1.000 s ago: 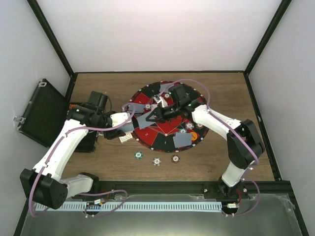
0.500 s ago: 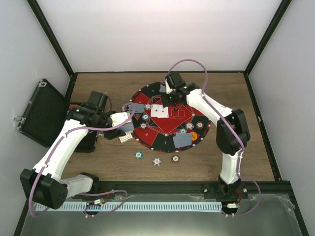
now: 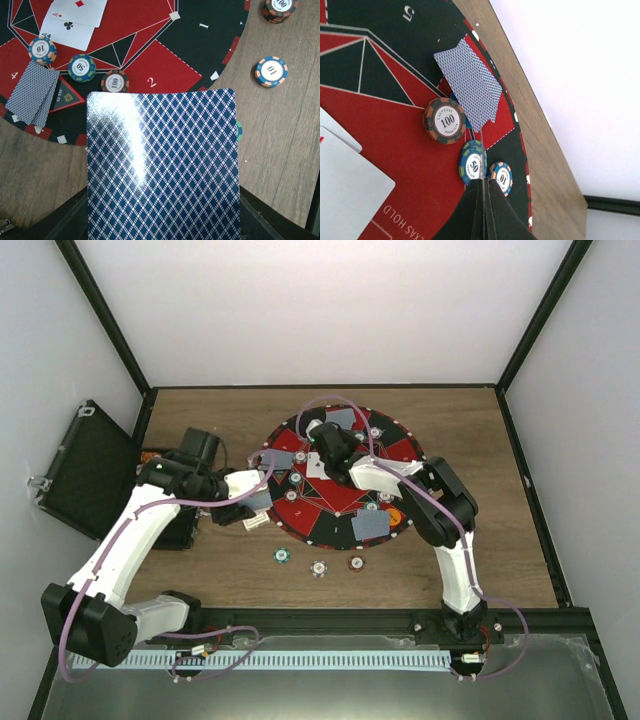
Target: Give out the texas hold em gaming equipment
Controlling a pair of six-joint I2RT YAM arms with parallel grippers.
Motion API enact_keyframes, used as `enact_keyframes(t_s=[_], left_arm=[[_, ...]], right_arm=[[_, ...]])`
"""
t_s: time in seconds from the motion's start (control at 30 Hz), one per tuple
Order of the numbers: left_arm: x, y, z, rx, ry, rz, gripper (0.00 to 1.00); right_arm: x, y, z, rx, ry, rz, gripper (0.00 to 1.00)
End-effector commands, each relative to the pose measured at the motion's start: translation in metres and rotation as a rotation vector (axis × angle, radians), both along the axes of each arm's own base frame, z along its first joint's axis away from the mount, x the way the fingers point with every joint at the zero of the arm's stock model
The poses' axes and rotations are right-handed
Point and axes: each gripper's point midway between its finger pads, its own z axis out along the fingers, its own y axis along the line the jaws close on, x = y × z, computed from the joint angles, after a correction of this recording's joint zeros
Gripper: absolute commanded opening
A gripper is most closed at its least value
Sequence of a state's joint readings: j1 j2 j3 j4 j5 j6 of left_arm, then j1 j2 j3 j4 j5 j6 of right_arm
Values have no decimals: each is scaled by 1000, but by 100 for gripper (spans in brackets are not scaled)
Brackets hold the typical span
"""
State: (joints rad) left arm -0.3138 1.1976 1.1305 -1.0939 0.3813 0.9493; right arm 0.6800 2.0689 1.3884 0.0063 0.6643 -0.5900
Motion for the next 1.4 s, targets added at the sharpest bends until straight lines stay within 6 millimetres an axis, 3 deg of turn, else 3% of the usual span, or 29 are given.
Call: enact_keyframes(t_s=[0.0,0.1,0.27,0.4,0.53,0.67,0.73,0.77,0.8,0.83,0.97,1.13,1.27,1.37], left_arm=[[0,0,8,-14,-41,-1,6],[-1,1,10,-16,-49,0,6],[0,0,12,-21,-55,3,6],[0,-1,15,-25,-57,2,6],[1,-1,18,-26,-57,4,6],[1,-1,18,-24,-56,3,6],[1,-1,19,-27,-55,4,6],[1,-2,19,-28,-51,3,6],[1,-2,20,-31,-50,2,6],[1,-2,20,-32,-46,4,6],[1,-3,24,-41,-50,4,6],[0,-5,25,-50,-47,2,6],[1,-5,26,-55,-51,1,6],[1,-6,27,-58,-55,-2,6]], right_arm=[[8,1,-3,-99,-64,37,1],[-8,4,-22,-72,8,53,2],[-35,3,-52,-42,125,75,12],[-46,0,-58,5,192,54,26],[-55,1,-51,79,231,33,40],[-60,-1,-31,135,221,5,51],[-58,-1,-11,182,189,-12,68],[-58,0,2,211,170,-14,71],[-58,1,14,244,151,-15,91],[-58,2,27,276,134,-15,98],[-62,7,82,463,96,-34,100],[-86,29,146,885,249,-47,100],[-126,59,160,1062,481,70,100],[-156,78,156,1176,674,122,100]])
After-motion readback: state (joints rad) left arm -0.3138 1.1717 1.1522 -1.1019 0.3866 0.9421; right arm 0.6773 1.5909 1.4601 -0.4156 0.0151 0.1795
